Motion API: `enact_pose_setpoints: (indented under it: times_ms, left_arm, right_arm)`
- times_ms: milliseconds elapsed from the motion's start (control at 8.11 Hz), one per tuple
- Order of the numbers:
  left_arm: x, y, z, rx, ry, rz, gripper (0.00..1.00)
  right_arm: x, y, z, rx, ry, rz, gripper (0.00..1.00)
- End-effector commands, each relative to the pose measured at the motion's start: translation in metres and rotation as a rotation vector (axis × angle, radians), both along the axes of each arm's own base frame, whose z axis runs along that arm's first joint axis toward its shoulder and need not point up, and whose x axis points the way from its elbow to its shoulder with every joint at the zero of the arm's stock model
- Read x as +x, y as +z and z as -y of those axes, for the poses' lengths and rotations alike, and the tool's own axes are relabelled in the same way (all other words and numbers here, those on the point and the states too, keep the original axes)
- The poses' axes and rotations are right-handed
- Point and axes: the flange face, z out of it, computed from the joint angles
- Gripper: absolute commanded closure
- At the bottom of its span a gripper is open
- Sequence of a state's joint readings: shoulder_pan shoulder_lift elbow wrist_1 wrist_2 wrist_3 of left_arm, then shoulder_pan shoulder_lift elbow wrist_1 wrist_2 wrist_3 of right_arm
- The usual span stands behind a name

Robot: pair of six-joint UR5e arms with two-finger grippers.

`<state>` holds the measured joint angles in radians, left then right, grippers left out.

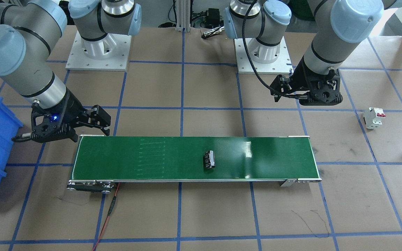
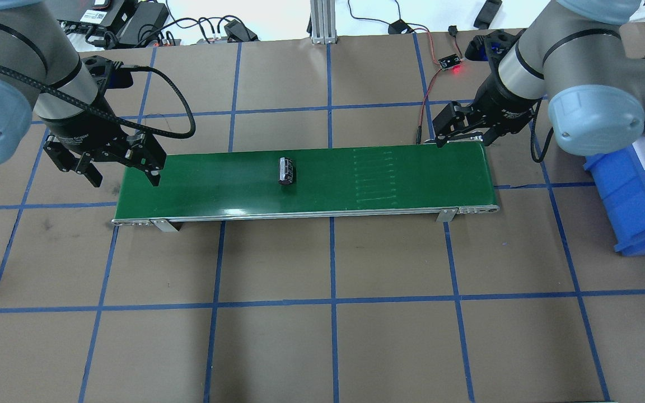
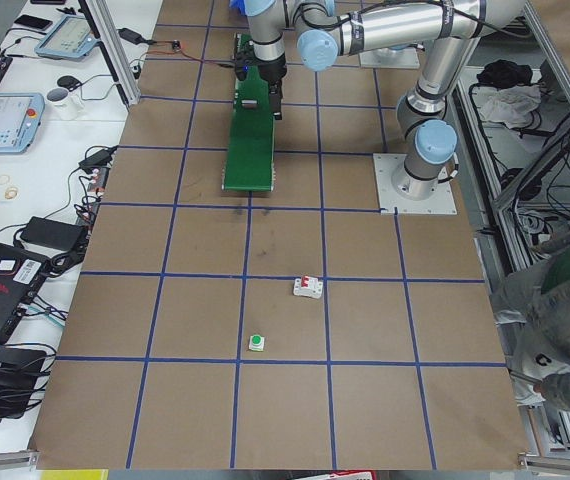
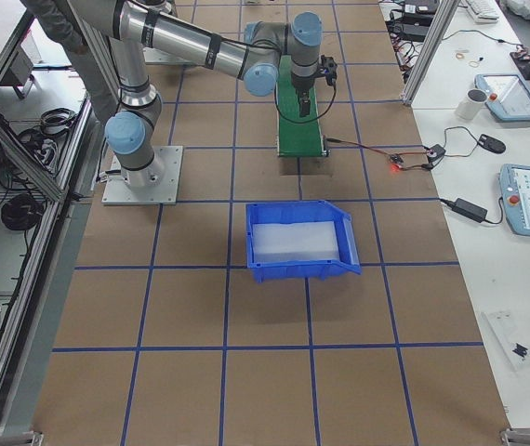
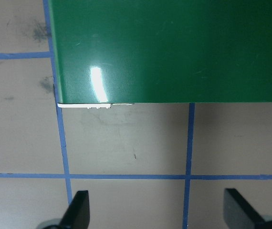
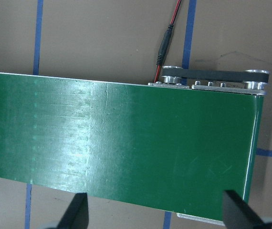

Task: Move capacitor from left to right
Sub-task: 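Raise the left gripper while the belt carries the capacitor toward the right gripper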

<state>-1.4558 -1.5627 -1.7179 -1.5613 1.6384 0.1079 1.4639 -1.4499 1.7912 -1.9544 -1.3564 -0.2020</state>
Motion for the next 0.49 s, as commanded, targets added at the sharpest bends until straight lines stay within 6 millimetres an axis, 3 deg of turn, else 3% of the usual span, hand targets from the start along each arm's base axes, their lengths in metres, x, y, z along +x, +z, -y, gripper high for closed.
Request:
enact_pose_setpoints:
  times_ms: [0,370]
  left_arm:
    - [-0.0132,0.0075,-0.0071,-0.004,0.019,-0.145,0.00]
    - [-0.0154,0.0132,-0.0120,-0.010,0.014,-0.147,0.00]
  right_arm:
    - [-0.0010,-0.0101,0.0085,-0.011,-0.001,0.001,0.01]
    - [-0.0013,-0.0174,0.0124,-0.009,-0.006,0.003,0.01]
